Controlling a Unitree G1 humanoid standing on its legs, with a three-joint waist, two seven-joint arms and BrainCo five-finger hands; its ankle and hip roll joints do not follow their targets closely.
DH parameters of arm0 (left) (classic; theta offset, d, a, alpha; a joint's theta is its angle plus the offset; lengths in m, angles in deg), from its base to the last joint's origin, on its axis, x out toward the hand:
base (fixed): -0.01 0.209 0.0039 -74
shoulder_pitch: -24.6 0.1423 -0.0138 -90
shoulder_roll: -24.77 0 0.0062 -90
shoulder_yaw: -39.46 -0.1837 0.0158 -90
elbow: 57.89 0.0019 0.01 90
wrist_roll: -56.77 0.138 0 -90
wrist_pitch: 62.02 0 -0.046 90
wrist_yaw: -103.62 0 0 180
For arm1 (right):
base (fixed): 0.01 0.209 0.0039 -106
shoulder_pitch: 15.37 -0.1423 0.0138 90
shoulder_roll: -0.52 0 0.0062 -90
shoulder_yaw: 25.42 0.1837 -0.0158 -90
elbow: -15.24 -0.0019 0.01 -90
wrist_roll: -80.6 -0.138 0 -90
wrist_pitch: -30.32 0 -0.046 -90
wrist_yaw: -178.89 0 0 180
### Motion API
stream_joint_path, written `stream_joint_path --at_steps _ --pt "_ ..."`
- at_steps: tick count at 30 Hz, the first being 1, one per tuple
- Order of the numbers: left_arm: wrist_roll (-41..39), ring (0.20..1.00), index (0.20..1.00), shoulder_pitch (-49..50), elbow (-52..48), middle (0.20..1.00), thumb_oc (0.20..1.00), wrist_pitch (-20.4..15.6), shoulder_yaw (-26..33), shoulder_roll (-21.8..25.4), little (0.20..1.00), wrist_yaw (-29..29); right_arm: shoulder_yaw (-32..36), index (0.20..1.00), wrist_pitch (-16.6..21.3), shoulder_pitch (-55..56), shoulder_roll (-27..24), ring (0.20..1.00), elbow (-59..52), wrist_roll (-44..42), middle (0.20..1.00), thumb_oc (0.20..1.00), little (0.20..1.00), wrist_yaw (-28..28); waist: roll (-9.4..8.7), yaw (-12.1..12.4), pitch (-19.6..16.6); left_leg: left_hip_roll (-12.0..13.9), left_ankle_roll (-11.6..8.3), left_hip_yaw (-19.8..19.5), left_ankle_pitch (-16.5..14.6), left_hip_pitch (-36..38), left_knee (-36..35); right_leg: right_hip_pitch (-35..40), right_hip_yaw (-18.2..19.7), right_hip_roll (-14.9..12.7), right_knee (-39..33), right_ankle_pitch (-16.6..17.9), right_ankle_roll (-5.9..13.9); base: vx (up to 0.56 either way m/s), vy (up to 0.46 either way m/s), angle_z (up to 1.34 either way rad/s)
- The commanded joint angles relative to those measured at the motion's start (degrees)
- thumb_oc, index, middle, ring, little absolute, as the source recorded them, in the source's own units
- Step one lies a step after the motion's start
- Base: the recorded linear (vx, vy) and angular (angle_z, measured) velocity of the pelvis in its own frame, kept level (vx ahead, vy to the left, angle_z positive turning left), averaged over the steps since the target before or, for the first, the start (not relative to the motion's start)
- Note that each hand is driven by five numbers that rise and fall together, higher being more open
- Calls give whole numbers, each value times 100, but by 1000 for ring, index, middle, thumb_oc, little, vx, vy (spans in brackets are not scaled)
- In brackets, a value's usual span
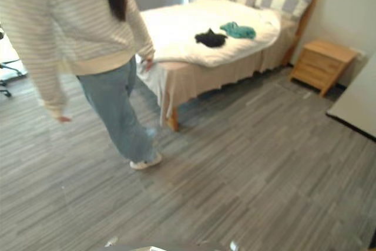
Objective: Tidy up the quilt and then pick up the clothes from the bed and put them into the laundry hamper.
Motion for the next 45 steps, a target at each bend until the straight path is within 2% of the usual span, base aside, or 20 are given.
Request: stream_joint_path --at_steps 1,8,12,14,16,20,21,24,28,30,31,32,33,34,36,39,40,41,43,45 --pt "397 1000 1000 -587 298 1000 1000 23 -44 124 1000 -218 -11 1000 14 -885 -160 1000 280 193 1000 1000 1000 188 -58 -39 547 147 -416 -89 270 715 -913 849 -99 -599 -1307 389 1029 0 0 0" --pt "911 1000 1000 -662 299 1000 1000 44 -311 209 1000 -152 -55 1000 3 -966 -213 1000 296 228 1000 1000 1000 159 -87 -28 599 116 -356 -107 220 720 -907 786 65 -594 -1266 400 1043 13 29 -14" --pt "1009 1000 1000 -830 104 1000 1000 29 -449 319 1000 -156 -1 1000 -6 -1085 -268 1000 285 187 1000 1000 1000 149 -78 -35 797 113 -232 -134 157 616 -773 291 187 -550 -366 208 1073 -56 67 -12" --pt "924 1000 1000 -898 7 1000 1000 28 -423 358 1000 -171 82 1000 -23 -1162 -285 1000 207 99 1000 1000 1000 161 -29 -51 974 132 -142 -97 83 605 -723 -214 111 -609 563 240 1296 -4 88 -19" --pt "918 1000 1000 -919 43 1000 1000 90 -383 387 1000 -206 320 1000 -62 -1173 -277 1000 112 -77 1000 1000 1000 183 4 -122 1128 128 -113 79 -105 973 -801 -738 -352 -1037 1434 856 1544 219 43 -32" --pt "1004 1000 1000 -919 129 1000 1000 118 -369 402 1000 -239 414 1000 -21 -1093 -250 1000 79 -187 1000 1000 1000 249 -10 -302 1088 169 -262 76 -320 1312 -922 -934 -740 -1144 708 743 1396 372 -81 -19" --pt "1063 1000 1000 -966 196 1000 1000 106 -373 383 1000 -223 462 1000 -8 -1057 -245 1000 73 -293 1000 1000 1000 296 -31 -517 1086 202 -391 -40 -472 1504 -969 -1062 -679 -1022 -350 891 1357 313 -96 -1" --pt "1195 1000 1000 -985 232 1000 1000 77 -406 338 1000 -186 513 1000 -28 -990 -231 1000 124 -321 1000 1000 1000 295 94 -794 1082 415 -617 -25 -712 1820 -969 -1457 -612 -1048 -1104 1259 1490 548 -160 8" --pt "1270 1000 1000 -970 247 1000 1000 26 -450 326 1000 -190 469 1000 0 -844 -246 1000 221 -267 1000 1000 1000 244 152 -906 992 480 -657 -150 -884 2141 -969 -1482 -614 -1023 -1010 1396 1412 489 -153 26" --pt "1094 1000 1000 -991 162 1000 1000 41 -390 280 1000 -235 354 1000 5 -889 -348 1000 309 -132 1000 1000 1000 234 367 -919 997 824 -854 -177 -122 1837 370 -1329 -713 -680 -714 1205 1083 439 -223 18" --pt "1093 1000 1000 -993 162 1000 1000 42 -389 282 1000 -235 354 1000 6 -893 -346 1000 310 -132 1000 1000 1000 234 348 -937 983 808 -858 -200 -98 1812 363 -1342 -722 -704 -720 1214 1078 396 -330 -20" --pt "978 1000 1000 -1051 19 1000 1000 85 -391 328 1000 -286 275 1000 -24 -945 -420 1000 333 -59 1000 1000 1000 269 306 -757 1059 886 -932 -371 782 1099 1908 -906 -794 -509 -832 996 773 352 -340 -32" --pt "864 1000 1000 -1098 -92 1000 1000 87 -360 357 1000 -358 245 1000 -20 -991 -472 1000 275 -68 1000 1000 1000 316 192 -624 1176 760 -900 -577 1093 707 2705 -673 -776 -494 -904 922 630 348 -336 -39" --pt "863 1000 1000 -1103 -93 1000 1000 89 -360 363 1000 -357 246 1000 -21 -996 -466 1000 276 -68 1000 1000 1000 316 161 -646 1167 726 -895 -600 1119 677 2703 -686 -787 -531 -909 934 631 361 -289 -63" --pt "611 1000 1000 -1251 -225 1000 1000 84 -316 336 1000 -672 148 1000 -16 -1273 -624 1000 184 -38 1000 1000 1000 457 -149 -235 1441 366 -659 -607 559 -352 3567 -111 -516 -576 -1071 630 540 497 -200 -55" --pt "525 1000 1000 -1251 -250 1000 1000 63 -280 270 1000 -793 75 1000 0 -1364 -671 1000 163 25 1000 1000 1000 515 -201 26 1449 245 -627 -346 309 -904 3087 309 -382 -589 -1265 456 623 451 24 -32" --pt "464 1000 1000 -1181 -228 1000 1000 33 -221 230 1000 -816 97 1000 51 -1380 -707 1000 126 -44 1000 1000 1000 548 -96 173 1355 278 -567 -9 314 -1087 1699 615 -358 -536 -1331 255 725 382 76 -36" --pt "464 1000 1000 -1174 -230 1000 1000 33 -225 229 1000 -816 98 1000 51 -1371 -708 1000 124 -44 1000 1000 1000 548 -117 203 1368 259 -564 28 330 -1014 1628 640 -328 -558 -1336 247 732 695 156 -29" --pt "641 1000 1000 -1081 -157 1000 1000 147 -200 254 1000 -772 182 1000 70 -1295 -720 1000 54 -75 1000 1000 1000 609 -72 324 1303 595 -593 945 826 -1234 448 1060 -494 -497 -1251 -95 780 546 126 -29" --pt "683 1000 1000 -999 -35 1000 1000 153 -119 276 1000 -720 181 1000 82 -1267 -614 1000 61 -15 1000 1000 1000 544 -93 381 1187 617 -471 1076 751 -967 215 1127 -566 -435 -777 -316 852 387 84 -7"
